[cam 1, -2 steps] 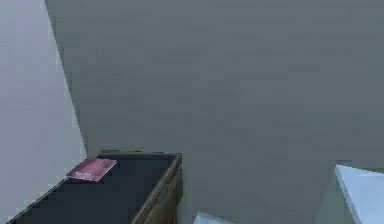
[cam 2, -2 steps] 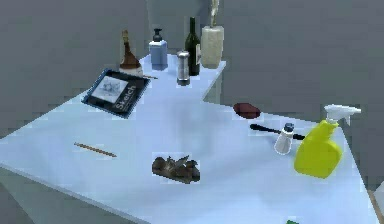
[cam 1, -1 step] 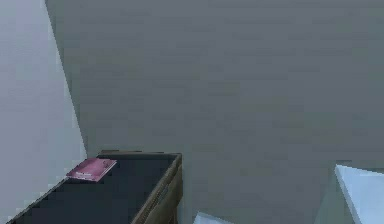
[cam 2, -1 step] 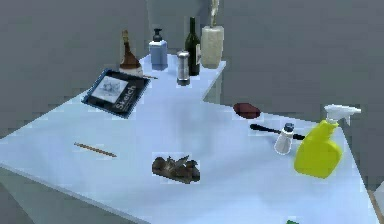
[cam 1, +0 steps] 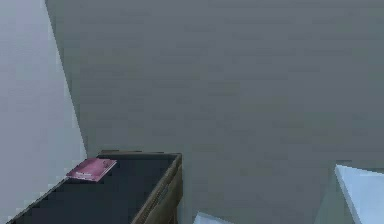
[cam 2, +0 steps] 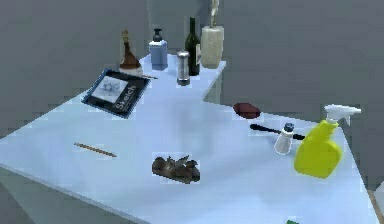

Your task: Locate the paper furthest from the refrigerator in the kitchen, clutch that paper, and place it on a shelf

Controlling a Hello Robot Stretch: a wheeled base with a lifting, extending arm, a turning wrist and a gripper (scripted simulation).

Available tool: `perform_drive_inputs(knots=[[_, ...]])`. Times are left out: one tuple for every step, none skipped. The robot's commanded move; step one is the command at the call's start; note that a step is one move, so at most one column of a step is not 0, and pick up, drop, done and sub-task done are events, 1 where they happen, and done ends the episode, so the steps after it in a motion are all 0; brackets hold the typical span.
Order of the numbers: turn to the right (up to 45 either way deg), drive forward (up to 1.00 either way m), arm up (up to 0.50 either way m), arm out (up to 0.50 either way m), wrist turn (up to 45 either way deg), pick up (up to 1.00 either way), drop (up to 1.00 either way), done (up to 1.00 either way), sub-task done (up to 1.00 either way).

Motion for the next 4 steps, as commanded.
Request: perform_drive_inputs(knots=[[-30.0,0.00,0.00,0.00,0.0,0.00,0.00,0.00,0.00],[0.0,0.10,0.00,0.00,0.0,0.00,0.00,0.00,0.00],[18.0,0.00,0.00,0.00,0.0,0.00,0.00,0.00,0.00],[0.0,0.00,0.50,0.00,0.0,0.00,0.00,0.00,0.00]])
